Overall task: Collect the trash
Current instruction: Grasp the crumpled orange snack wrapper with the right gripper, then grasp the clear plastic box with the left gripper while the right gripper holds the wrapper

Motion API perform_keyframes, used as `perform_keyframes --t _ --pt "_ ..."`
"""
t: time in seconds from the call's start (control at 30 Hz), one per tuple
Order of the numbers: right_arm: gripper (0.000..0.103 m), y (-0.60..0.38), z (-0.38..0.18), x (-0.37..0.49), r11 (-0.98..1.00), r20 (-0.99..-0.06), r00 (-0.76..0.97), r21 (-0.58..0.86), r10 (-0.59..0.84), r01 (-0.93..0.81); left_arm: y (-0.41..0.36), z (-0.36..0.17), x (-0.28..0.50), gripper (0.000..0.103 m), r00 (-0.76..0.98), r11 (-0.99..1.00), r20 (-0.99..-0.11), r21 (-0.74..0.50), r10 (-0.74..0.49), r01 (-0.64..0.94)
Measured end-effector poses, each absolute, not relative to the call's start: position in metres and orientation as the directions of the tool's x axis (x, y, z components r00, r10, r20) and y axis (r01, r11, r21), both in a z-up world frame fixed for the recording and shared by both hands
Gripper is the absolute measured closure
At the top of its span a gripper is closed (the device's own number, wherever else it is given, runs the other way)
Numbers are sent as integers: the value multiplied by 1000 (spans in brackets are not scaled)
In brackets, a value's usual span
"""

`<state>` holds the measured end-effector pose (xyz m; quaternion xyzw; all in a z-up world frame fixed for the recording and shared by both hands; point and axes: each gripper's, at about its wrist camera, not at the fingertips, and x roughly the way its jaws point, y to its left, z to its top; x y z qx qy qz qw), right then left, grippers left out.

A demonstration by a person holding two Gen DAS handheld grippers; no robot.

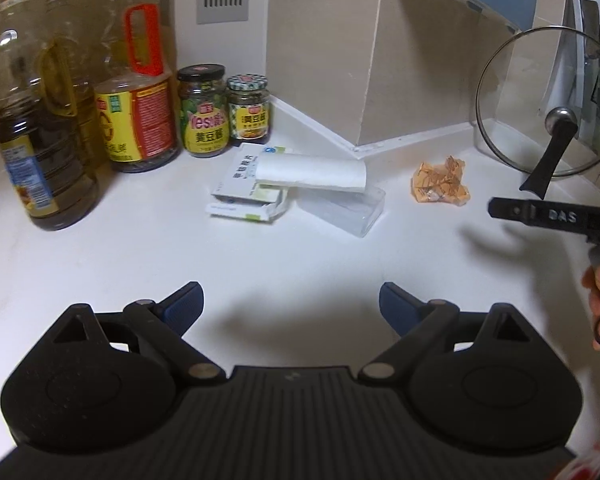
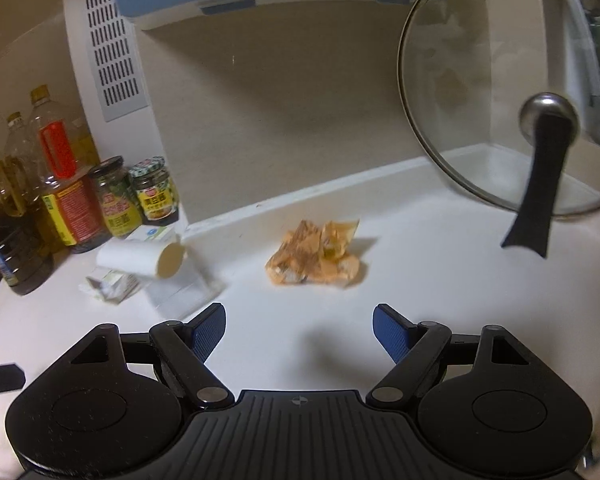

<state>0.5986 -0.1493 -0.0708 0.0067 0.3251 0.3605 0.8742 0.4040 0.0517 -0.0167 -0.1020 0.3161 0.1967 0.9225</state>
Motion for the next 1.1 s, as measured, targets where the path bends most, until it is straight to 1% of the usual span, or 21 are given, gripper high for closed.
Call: perform_keyframes --t 0.37,0.6,0.7,0.8,0.87,0.9,0.97,1.03,1.1 --pt "23 -110 -95 655 726 -591 513 192 622 -660 73 -23 461 10 722 906 -632 -71 282 -417" --pt "23 -92 -102 671 709 -579 508 181 637 -682 92 -29 486 8 720 905 -636 -78 277 -417" --pt "24 -83 -105 673 703 -577 511 163 637 -693 97 -27 494 6 724 908 -632 -74 278 -413" --pt "35 -76 -111 677 699 -587 508 144 630 -700 99 -27 500 5 724 913 -632 -63 277 -404" --pt "47 -73 -115 680 702 -599 505 139 622 -699 101 -28 503 4 725 914 -632 -64 274 -401" --pt "50 -72 -117 681 703 -604 505 135 617 -698 102 -28 504 4 725 913 -632 -67 273 -402" --pt "61 -72 -118 680 710 -602 517 121 608 -694 103 -29 506 4 727 912 -632 -77 268 -403" --pt "67 -73 -119 680 710 -602 519 116 606 -694 103 -30 509 4 728 912 -633 -84 262 -401" --pt "70 -75 -118 679 708 -600 517 121 611 -696 103 -31 511 4 729 913 -635 -90 255 -398"
